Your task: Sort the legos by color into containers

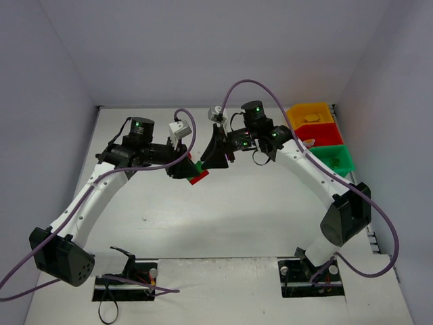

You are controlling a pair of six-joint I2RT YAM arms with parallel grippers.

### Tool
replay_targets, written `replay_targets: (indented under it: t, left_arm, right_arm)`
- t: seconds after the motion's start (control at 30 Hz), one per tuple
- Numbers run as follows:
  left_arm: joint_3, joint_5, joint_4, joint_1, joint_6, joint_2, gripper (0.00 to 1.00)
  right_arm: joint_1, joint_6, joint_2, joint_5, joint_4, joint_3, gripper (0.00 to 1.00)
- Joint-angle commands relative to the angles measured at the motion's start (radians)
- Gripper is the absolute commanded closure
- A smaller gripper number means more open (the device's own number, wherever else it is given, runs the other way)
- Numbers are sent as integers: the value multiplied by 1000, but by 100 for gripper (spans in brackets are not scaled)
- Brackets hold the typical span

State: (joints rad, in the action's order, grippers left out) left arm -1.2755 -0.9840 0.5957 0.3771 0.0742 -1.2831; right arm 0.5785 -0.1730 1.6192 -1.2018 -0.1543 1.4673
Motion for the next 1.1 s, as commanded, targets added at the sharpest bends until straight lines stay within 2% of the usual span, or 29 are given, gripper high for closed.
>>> replay_targets:
  t: [0.0, 0.2, 0.5, 1.07]
  left_arm:
    - [-64, -15, -46, 8, 29, 25, 100]
    - [-65, -2, -56, 17, 33, 25, 100]
    - [-64, 24, -76, 19, 38, 47, 100]
    - [-25, -2, -114, 36, 38, 91, 100]
  right_arm:
    - [17, -3, -5, -30, 36, 41, 61]
    - [30, 0, 5, -41, 36, 41, 61]
    - [53, 9, 16, -35, 33, 27, 55]
    - [81, 12, 44, -16, 32, 30, 56]
